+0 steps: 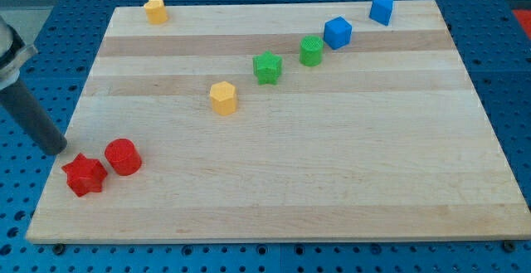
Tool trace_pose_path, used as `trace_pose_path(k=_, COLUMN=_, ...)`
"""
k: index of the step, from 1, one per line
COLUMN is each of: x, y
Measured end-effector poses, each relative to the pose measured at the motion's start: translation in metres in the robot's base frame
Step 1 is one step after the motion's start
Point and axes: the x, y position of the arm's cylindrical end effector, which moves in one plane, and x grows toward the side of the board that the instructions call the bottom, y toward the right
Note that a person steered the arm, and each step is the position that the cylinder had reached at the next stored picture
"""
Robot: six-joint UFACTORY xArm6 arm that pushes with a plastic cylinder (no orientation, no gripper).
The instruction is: Push the red star below red circle
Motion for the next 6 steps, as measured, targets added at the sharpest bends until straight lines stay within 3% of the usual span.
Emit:
trace_pose_path(k=2, x=0.053, y=0.029)
trace_pose_path(k=4, x=0.041, y=0.126)
trace_pose_path(k=6, x=0.059, y=0.03)
